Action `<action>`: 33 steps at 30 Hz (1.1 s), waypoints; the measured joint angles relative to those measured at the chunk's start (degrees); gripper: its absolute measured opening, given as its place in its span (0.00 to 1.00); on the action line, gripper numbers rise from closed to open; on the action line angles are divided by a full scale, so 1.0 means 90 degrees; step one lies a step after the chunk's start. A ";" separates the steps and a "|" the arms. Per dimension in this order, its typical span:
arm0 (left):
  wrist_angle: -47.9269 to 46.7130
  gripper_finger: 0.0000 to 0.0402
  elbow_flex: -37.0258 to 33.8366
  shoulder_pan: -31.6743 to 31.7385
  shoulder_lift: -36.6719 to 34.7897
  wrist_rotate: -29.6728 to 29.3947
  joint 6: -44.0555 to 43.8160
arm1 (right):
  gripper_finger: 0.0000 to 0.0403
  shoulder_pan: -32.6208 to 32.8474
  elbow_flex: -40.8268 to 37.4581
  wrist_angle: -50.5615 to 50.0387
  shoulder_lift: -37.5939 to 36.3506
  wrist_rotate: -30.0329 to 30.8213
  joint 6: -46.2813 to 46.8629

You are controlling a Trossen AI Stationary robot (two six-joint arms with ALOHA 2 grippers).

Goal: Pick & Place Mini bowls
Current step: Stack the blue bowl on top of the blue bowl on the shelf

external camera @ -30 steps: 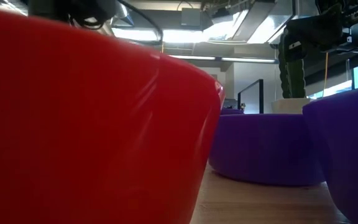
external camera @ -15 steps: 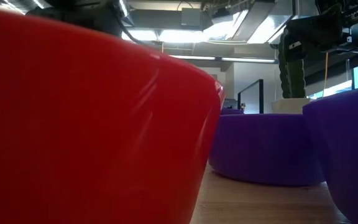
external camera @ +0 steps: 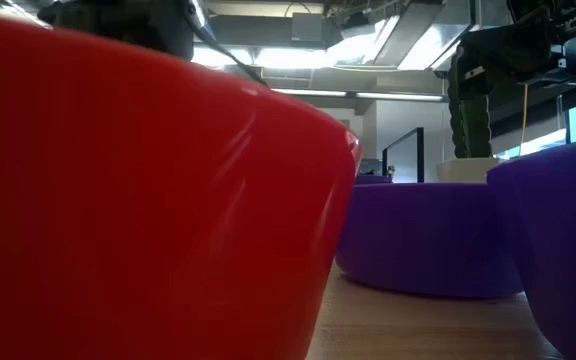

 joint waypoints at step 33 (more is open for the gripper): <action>0.5908 0.01 -0.4550 -0.0932 -0.7365 -0.3664 -0.0354 | 0.02 0.0000 0.0000 -0.0015 0.0000 0.0000 -0.0019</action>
